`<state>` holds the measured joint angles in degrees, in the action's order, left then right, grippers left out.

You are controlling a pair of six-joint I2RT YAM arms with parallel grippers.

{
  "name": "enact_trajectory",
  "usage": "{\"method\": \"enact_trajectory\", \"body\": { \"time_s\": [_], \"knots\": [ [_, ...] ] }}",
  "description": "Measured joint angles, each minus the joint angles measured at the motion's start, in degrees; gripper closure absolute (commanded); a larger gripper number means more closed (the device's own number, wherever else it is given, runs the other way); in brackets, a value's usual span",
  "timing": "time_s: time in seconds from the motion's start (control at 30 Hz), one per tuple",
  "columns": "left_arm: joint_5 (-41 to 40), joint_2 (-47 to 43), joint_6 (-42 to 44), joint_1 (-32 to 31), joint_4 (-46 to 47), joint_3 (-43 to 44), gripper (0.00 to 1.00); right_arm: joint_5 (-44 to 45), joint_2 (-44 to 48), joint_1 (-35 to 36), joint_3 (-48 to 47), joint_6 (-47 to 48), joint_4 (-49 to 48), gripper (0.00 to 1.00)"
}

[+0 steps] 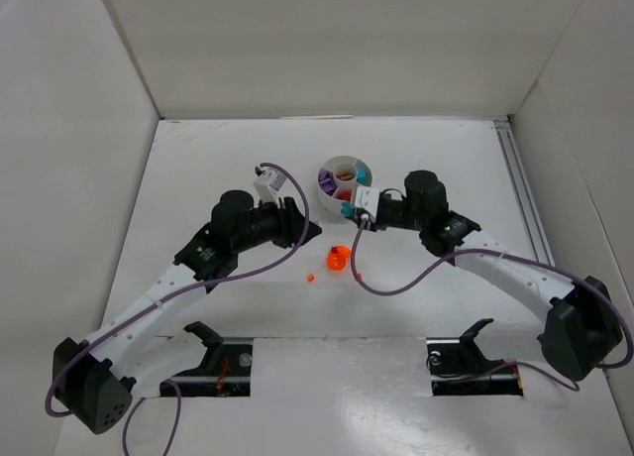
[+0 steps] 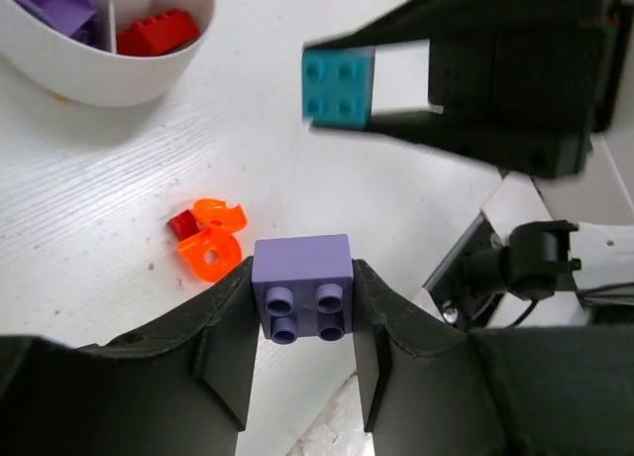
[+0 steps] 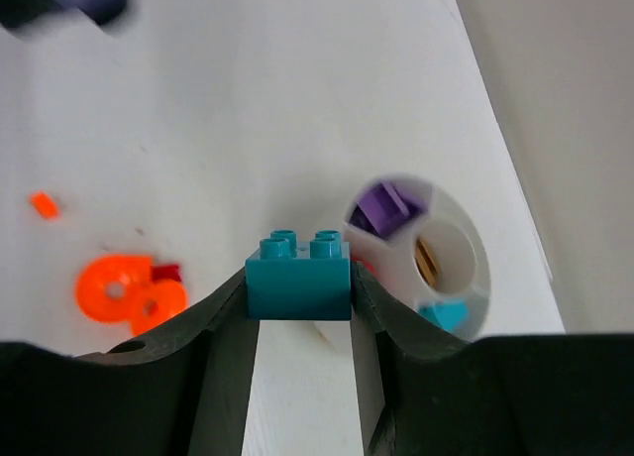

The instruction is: Sort the legos into containers by color

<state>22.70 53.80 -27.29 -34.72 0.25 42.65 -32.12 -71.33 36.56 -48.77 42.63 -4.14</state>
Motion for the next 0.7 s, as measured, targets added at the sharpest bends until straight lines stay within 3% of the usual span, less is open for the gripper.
{"method": "enact_trajectory", "body": {
  "time_s": [0.17, 0.43, 0.7],
  "knots": [
    [-2.71, 1.49, -0.02, 1.25, -1.05, 0.09, 1.00, 1.07, -3.43, -10.36, -0.48, -1.03, 2.16, 0.80],
    [-6.08, 6.97, 0.09, 4.28, -2.97, 1.64, 1.00, 2.97, -17.00, -13.99, -12.17, 0.42, 7.32, 0.80],
    [-7.72, 8.52, 0.59, 6.51, -3.23, 3.76, 1.00, 3.23, -28.22, -16.90, -23.67, 1.09, 9.07, 0.73]
  ]
}}
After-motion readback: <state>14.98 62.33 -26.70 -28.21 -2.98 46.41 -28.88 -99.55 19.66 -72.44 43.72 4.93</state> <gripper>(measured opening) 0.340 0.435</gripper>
